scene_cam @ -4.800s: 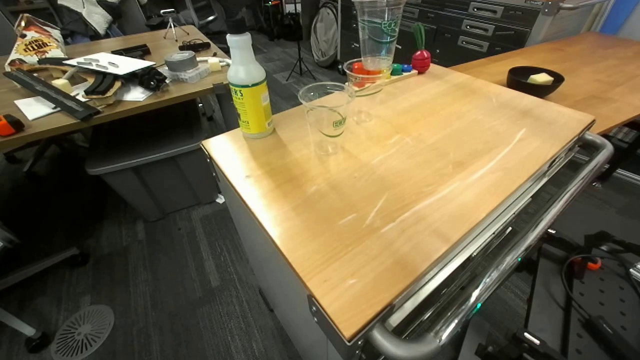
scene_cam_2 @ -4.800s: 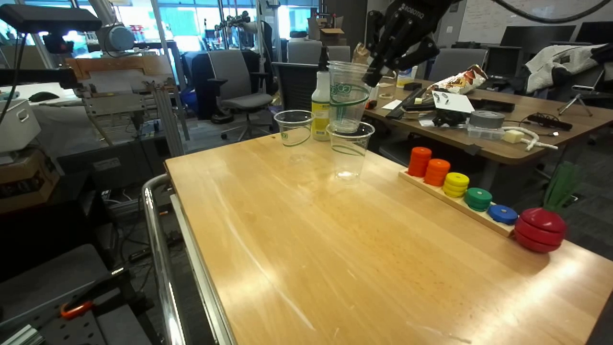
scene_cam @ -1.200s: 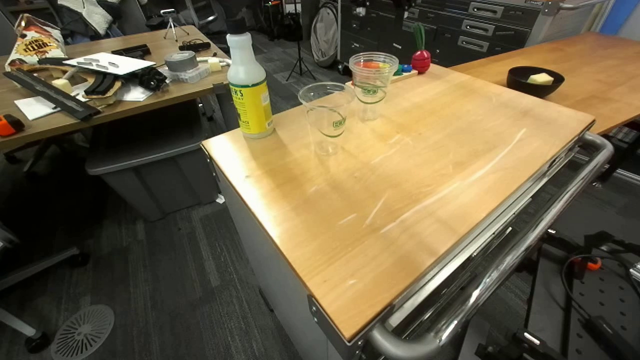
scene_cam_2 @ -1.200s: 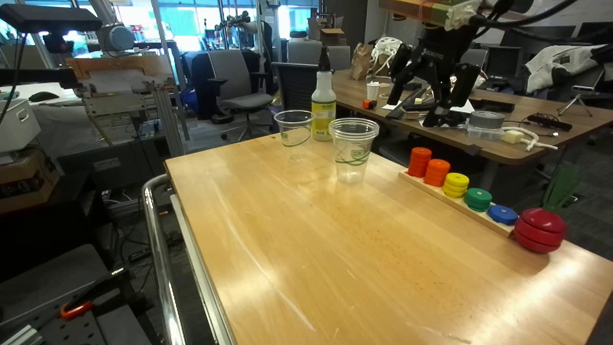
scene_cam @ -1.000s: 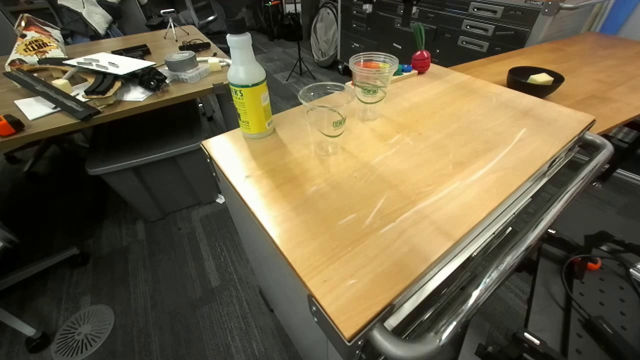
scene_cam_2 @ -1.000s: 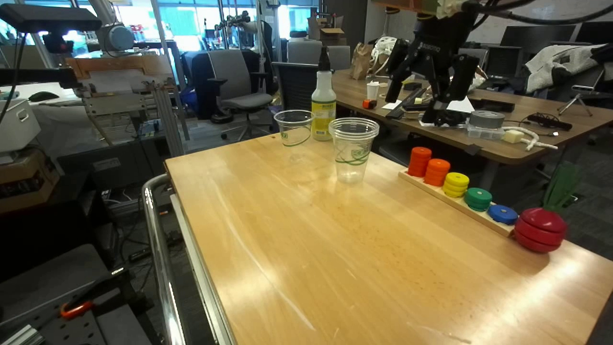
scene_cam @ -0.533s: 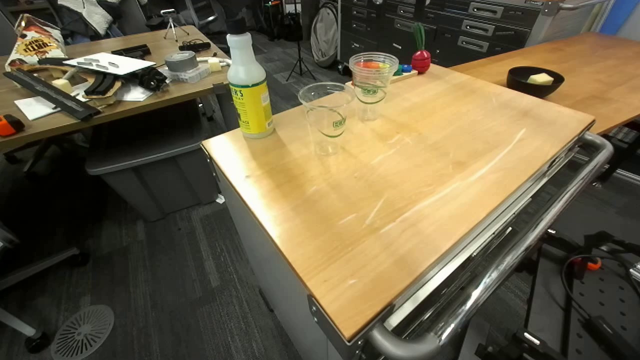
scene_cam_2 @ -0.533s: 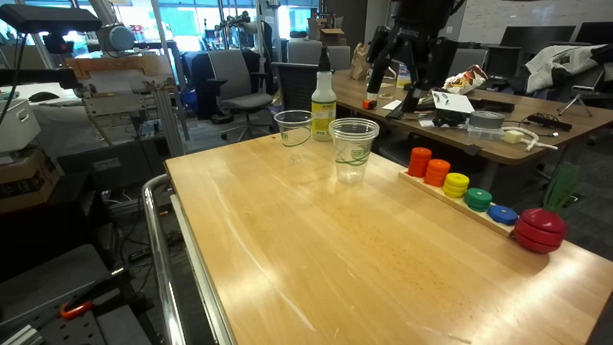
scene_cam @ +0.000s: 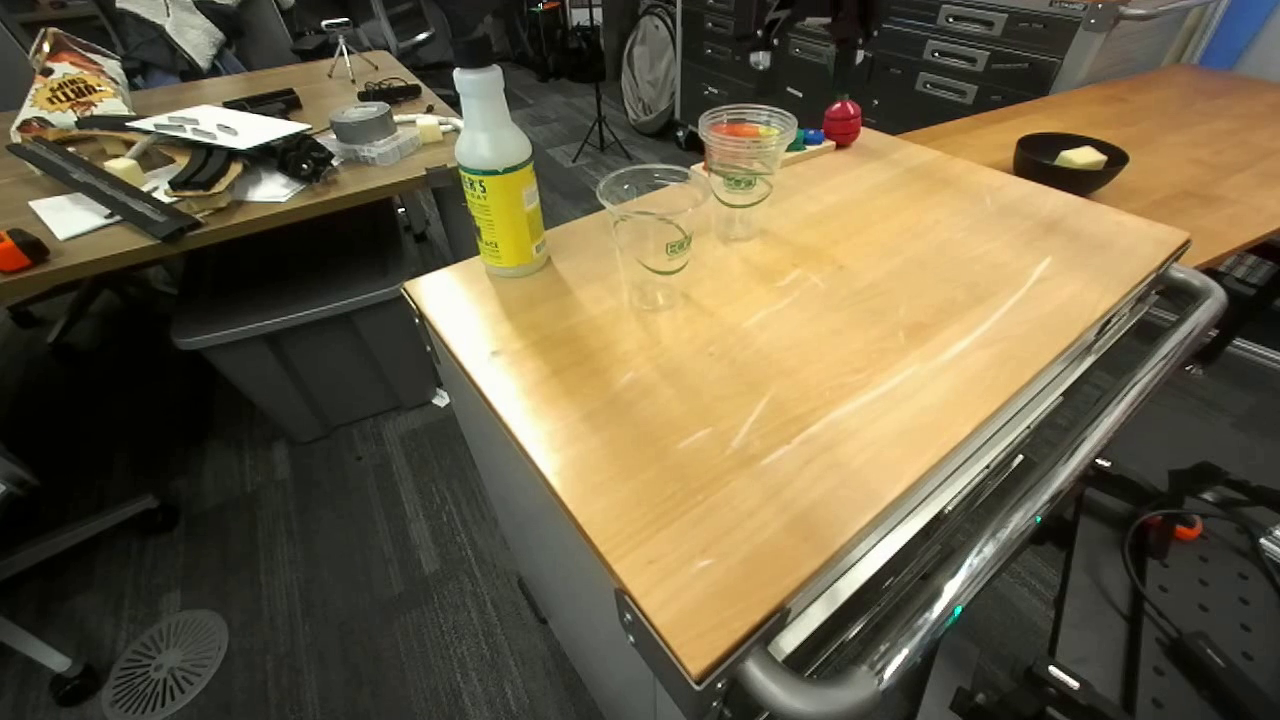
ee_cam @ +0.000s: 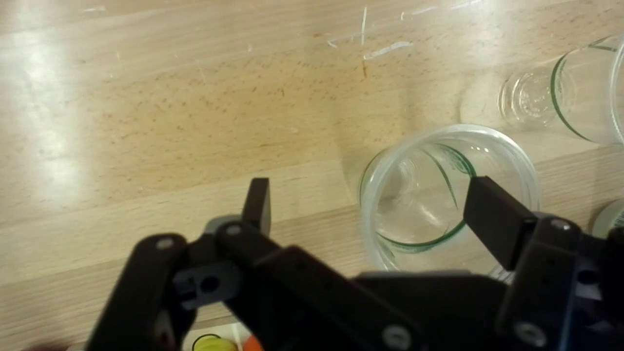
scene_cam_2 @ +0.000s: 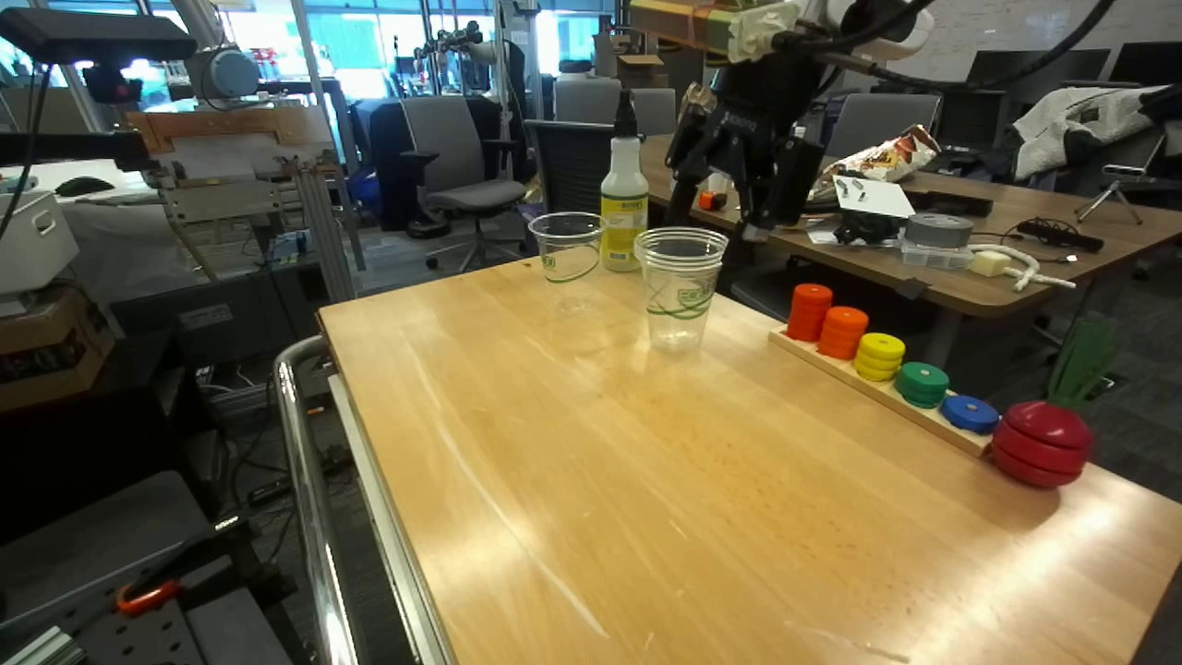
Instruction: Pack the first disposable cup into the second then both into the third cup and put all into the fourth cup
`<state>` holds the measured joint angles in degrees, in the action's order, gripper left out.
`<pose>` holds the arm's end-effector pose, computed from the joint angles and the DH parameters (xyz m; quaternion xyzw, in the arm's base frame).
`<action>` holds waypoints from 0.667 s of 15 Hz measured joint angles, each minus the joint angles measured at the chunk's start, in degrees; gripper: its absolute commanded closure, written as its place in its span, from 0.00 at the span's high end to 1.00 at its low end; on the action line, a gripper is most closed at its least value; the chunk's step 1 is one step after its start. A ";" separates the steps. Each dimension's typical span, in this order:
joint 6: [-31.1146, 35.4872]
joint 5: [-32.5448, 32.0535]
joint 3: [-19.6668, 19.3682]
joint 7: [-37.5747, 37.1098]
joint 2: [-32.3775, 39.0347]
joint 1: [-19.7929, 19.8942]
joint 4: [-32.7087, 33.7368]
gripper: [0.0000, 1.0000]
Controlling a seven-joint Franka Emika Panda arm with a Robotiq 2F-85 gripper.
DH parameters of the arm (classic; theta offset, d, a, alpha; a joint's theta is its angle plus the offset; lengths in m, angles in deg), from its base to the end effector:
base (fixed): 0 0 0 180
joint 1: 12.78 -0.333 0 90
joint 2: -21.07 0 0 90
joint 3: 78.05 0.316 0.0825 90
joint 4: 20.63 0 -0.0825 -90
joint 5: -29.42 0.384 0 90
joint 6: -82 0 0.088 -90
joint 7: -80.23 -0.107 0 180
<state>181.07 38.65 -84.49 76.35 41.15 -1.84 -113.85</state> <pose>0.6082 -0.1677 0.4018 -0.9697 0.2037 0.1146 0.0718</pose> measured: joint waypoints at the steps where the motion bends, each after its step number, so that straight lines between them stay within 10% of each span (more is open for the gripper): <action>1: 0.47 -0.02 0.00 0.00 0.17 -0.12 -0.33 1.00; 7: 3.57 -0.39 0.00 -0.05 1.64 -0.34 -0.38 1.00; 10: 3.91 -1.20 -0.17 -0.65 2.94 -0.33 -0.20 0.65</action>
<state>184.98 37.45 -84.66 75.70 44.09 -2.17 -114.05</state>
